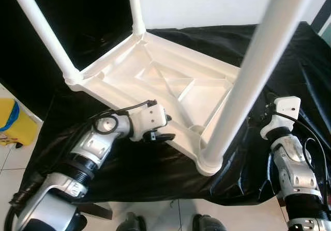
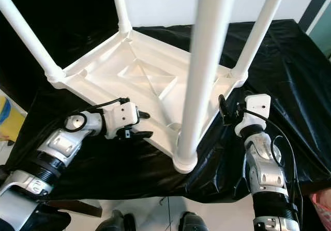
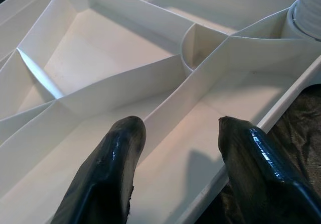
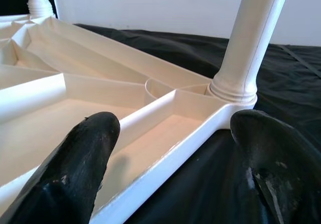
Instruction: Building children table
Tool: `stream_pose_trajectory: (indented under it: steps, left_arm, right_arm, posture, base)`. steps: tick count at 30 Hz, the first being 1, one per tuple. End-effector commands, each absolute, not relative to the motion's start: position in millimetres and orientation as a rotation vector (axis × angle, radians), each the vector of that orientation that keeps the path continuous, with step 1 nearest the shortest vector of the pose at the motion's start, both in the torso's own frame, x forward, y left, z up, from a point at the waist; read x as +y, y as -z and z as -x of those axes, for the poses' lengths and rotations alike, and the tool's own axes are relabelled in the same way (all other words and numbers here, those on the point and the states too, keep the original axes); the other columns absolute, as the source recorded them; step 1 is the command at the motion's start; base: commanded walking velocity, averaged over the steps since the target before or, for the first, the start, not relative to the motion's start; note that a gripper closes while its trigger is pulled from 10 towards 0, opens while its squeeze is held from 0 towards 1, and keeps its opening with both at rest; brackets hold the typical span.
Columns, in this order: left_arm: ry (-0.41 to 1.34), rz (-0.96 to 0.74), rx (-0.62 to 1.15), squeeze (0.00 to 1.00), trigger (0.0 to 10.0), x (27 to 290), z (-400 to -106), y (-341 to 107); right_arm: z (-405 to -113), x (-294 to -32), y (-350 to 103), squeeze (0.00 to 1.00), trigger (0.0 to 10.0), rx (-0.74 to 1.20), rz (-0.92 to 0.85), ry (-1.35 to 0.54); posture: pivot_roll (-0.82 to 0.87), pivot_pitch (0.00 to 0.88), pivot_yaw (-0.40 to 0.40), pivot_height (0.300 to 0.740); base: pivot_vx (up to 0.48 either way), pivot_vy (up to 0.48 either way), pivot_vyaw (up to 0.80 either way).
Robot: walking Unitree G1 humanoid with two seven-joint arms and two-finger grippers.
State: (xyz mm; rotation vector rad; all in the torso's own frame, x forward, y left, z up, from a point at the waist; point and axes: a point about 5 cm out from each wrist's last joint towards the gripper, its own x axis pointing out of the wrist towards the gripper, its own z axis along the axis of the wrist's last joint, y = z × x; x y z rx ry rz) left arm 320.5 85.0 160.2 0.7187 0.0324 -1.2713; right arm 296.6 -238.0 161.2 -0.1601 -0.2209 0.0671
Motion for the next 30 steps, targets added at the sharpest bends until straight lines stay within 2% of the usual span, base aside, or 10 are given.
stream_pose_trajectory:
  steps: [1, 3, 6, 14, 19, 30]
  left_arm:
    - [1.049, -0.693, 0.028, 0.00, 10.0, 94.5, -328.7, -150.0]
    - [1.177, -0.644, 0.037, 0.00, 10.0, 102.5, -318.0, -152.8]
    - [1.262, -0.615, 0.052, 0.00, 10.0, 108.2, -310.0, -152.8]
    - [1.353, -0.634, 0.130, 0.00, 10.0, 118.9, -303.5, -145.9]
    - [1.344, -0.692, 0.138, 0.00, 10.0, 125.5, -308.1, -146.6]
    - [1.352, -0.675, 0.143, 0.00, 10.0, 141.6, -301.7, -157.6]
  right_arm:
    - [-293.3, -238.8, -157.7, 0.00, 10.0, -0.201, 0.157, -0.077]
    - [-288.2, -242.8, -155.5, 0.00, 10.0, -0.186, 0.162, -0.084]
    - [-285.7, -245.0, -154.1, 0.00, 10.0, -0.177, 0.164, -0.086]
    - [-284.7, -243.4, -153.1, 0.00, 10.0, -0.169, 0.150, -0.098]
    - [-280.7, -236.6, -151.2, 0.00, 10.0, -0.160, 0.136, -0.158]
    - [-261.5, -230.5, -147.9, 0.00, 10.0, -0.117, 0.139, -0.323]
  posture:
    - [-0.13, 0.160, 0.049, 0.740]
    - [-0.13, 0.161, 0.051, 0.740]
    - [-0.13, 0.162, 0.054, 0.740]
    - [-0.13, 0.163, 0.058, 0.740]
    - [-0.13, 0.163, 0.058, 0.740]
    - [-0.13, 0.165, 0.055, 0.740]
  base:
    - [0.000, 0.000, 0.00]
    - [0.000, 0.000, 0.00]
    - [0.000, 0.000, 0.00]
    - [0.000, 0.000, 0.00]
    - [0.000, 0.000, 0.00]
    - [0.000, 0.000, 0.00]
